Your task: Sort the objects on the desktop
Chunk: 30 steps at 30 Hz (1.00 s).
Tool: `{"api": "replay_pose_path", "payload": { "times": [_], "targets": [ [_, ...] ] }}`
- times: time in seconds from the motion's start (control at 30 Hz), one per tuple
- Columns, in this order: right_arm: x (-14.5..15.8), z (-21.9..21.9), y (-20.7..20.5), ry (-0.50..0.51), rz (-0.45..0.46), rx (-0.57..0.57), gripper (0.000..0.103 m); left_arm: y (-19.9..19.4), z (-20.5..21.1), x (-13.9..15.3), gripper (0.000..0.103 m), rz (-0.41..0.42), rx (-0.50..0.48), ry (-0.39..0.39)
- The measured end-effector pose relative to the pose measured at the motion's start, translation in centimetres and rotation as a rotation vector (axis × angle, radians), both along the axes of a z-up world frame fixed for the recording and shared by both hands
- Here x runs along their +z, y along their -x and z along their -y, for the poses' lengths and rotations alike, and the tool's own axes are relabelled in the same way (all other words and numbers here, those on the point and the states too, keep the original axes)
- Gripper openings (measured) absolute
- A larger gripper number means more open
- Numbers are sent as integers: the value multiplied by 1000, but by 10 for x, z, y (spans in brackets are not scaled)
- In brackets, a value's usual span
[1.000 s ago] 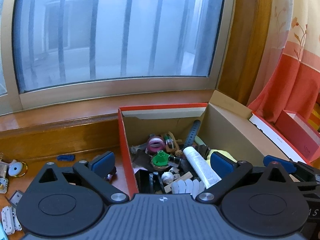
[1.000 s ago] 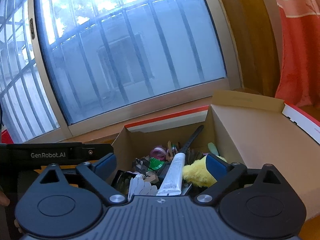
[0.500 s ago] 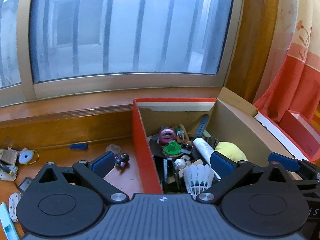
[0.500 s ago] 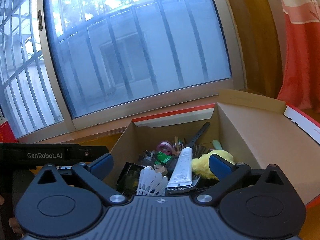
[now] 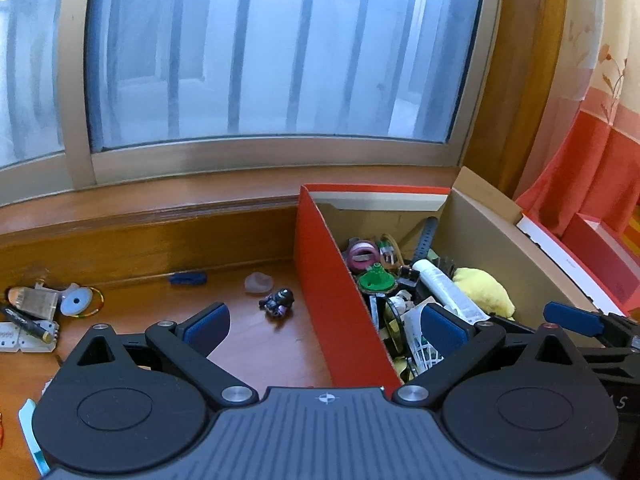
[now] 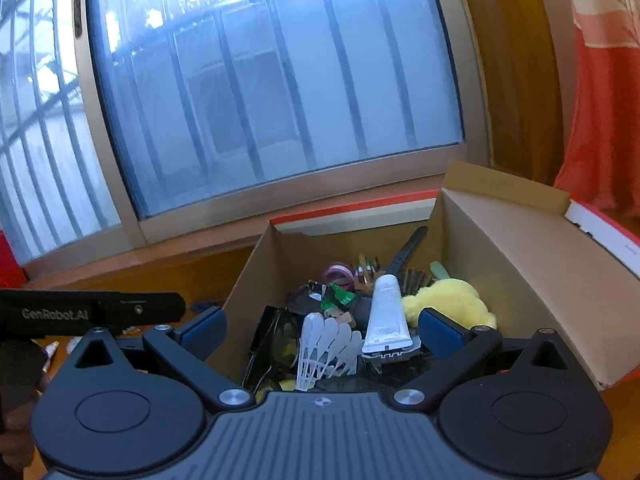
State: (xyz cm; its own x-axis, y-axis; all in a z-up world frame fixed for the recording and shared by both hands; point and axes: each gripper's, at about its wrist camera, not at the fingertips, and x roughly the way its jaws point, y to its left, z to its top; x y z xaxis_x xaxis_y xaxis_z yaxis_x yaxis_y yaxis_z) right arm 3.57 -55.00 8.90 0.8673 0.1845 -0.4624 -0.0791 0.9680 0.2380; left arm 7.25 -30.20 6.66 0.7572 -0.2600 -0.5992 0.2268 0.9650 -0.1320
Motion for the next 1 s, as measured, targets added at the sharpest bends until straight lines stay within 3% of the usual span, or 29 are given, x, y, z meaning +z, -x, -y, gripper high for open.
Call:
{"api": "replay_pose_path", "payload": {
  "times": [0.3,0.63,1.0],
  "targets": [
    [12,-16,11,-35,-125,-57,103,-4,-10,2,103,-29,-104,-12],
    [21,-31,31,27,-225,-112,103,-3,-9,4,103,-64,-194,-57],
    [17,-34,39,38,-435,-104,103,3,4,0,103,-198,-314,-114]
  ]
}}
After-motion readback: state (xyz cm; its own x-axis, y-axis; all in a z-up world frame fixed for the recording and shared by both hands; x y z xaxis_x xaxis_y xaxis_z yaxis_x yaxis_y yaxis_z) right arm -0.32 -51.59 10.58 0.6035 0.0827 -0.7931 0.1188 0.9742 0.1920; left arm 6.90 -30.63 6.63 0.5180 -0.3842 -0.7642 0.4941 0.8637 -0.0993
